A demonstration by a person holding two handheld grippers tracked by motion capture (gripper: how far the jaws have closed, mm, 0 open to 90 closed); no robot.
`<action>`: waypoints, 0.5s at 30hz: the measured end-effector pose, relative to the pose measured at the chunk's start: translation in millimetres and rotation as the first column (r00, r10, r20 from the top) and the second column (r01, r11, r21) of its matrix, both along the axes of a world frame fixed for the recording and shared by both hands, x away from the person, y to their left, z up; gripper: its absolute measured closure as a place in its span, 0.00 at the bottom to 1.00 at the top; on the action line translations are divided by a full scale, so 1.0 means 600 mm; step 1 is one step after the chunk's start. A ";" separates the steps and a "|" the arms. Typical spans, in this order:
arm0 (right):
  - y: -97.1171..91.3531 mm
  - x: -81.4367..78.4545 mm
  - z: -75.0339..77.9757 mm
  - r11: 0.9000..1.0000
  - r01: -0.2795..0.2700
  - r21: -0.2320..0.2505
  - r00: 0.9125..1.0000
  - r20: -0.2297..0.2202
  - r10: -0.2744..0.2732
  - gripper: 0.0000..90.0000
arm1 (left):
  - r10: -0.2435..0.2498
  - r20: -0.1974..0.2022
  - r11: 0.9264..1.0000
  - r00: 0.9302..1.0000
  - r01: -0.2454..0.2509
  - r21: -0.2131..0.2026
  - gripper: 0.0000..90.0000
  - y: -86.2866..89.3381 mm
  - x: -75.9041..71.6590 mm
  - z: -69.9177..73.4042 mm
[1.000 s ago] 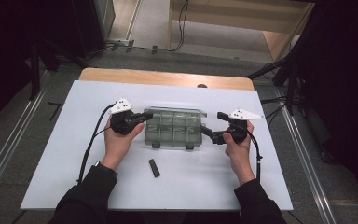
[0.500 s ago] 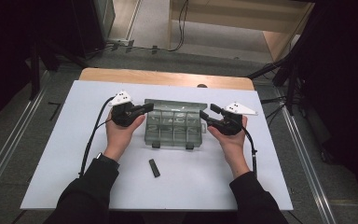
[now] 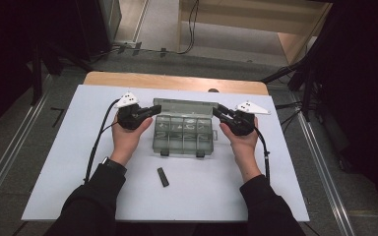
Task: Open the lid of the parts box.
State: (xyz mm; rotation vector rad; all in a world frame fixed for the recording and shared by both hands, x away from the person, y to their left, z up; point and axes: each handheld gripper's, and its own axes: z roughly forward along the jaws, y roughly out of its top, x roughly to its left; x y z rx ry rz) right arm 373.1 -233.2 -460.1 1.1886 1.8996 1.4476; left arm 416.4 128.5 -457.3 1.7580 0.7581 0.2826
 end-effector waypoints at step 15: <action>0.005 0.016 -0.010 0.998 0.056 0.021 0.998 0.000 -0.056 0.90 | 0.050 -0.033 0.999 0.998 -0.051 -0.016 0.93 0.025 0.008 -0.015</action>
